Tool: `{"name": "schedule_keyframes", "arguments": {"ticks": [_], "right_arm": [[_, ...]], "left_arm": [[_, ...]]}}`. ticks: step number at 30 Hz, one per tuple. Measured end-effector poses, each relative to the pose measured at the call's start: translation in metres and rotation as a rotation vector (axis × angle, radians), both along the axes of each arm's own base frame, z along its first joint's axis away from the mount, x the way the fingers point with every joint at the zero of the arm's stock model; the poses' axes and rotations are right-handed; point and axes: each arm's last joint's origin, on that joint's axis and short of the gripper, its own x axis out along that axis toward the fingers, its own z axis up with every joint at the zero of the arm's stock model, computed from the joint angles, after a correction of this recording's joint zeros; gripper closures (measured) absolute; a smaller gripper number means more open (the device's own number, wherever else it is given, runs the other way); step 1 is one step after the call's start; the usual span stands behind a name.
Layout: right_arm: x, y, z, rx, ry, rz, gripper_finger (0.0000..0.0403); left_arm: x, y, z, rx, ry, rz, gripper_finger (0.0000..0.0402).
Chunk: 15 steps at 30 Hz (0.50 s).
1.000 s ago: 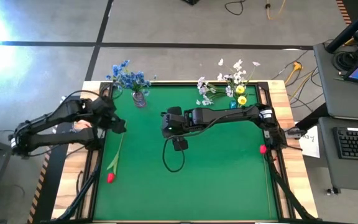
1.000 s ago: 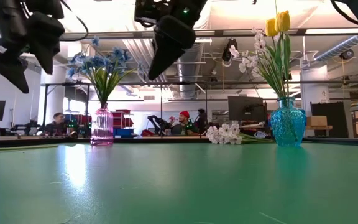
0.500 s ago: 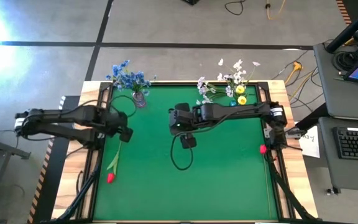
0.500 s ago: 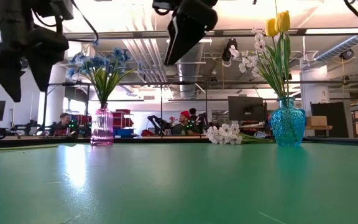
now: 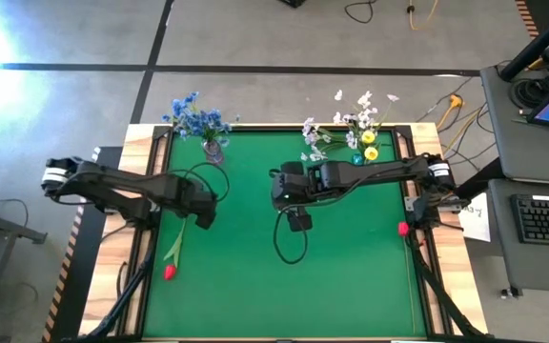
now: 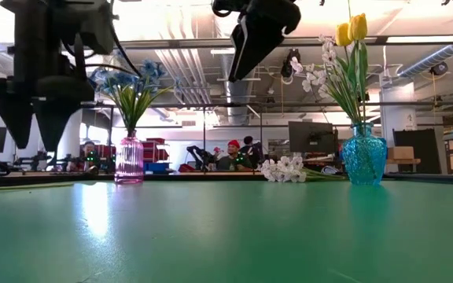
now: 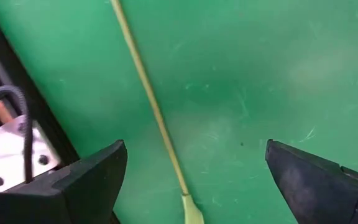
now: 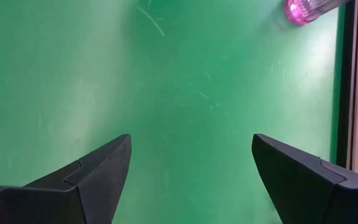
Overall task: Sort flowers into vase by color
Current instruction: Put the left red tulip into the purple vase
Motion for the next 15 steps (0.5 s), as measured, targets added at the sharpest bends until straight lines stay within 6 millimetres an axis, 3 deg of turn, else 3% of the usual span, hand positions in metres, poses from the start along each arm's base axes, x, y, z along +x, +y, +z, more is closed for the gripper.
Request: {"name": "schedule_keyframes", "arguments": {"ticks": [9,15], "right_arm": [[-0.01,0.007,0.009,0.0,-0.014,0.022,0.0077],[-0.017,0.008,0.006,0.002,0.032,0.015,0.0077]], "left_arm": [[0.013,-0.008,-0.025,-0.017,0.141,-0.012,0.0032],[0.002,-0.008,-0.054,0.011,0.277,0.045,0.0033]]}}
